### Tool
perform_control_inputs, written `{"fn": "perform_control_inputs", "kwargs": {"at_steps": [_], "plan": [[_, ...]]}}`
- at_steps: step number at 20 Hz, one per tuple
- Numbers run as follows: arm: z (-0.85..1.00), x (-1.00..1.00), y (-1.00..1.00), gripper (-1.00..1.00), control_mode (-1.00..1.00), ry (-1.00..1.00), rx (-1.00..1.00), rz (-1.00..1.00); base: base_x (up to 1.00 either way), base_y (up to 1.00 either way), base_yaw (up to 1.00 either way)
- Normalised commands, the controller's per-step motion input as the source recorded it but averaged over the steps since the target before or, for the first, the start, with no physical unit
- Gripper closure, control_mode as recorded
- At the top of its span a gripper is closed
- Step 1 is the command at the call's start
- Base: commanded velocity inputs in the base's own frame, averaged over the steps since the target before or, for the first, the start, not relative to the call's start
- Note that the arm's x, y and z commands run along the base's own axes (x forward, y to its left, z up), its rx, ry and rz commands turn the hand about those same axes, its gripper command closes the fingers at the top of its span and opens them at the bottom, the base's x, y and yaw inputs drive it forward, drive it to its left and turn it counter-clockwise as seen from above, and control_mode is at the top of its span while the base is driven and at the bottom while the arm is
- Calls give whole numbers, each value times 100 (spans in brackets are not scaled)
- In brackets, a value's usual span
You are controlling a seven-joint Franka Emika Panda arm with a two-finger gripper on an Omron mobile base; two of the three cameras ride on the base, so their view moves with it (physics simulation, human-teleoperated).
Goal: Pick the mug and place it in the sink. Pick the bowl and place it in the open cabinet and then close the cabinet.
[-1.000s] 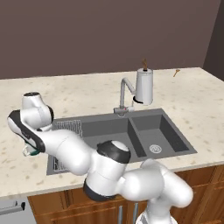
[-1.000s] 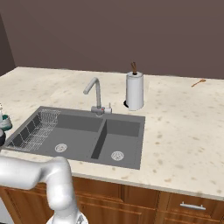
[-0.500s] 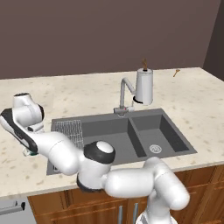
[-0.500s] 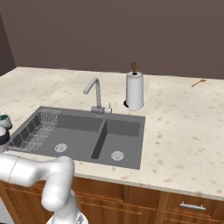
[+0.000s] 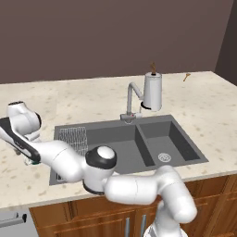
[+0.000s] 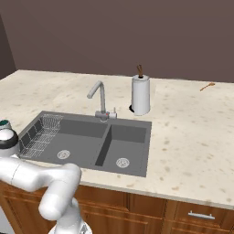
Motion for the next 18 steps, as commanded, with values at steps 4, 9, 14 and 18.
{"fn": "perform_control_inputs", "kwargs": {"at_steps": [4,9,14,18], "plan": [[-19,7,12,-100,-100,0,0,0,0,0,0],[-14,5,11,-100,-100,-1,0,0,0,0,0],[-4,9,8,-100,-100,0,0,0,0,0,0],[-1,6,0,-100,-100,0,0,0,0,0,0]]}}
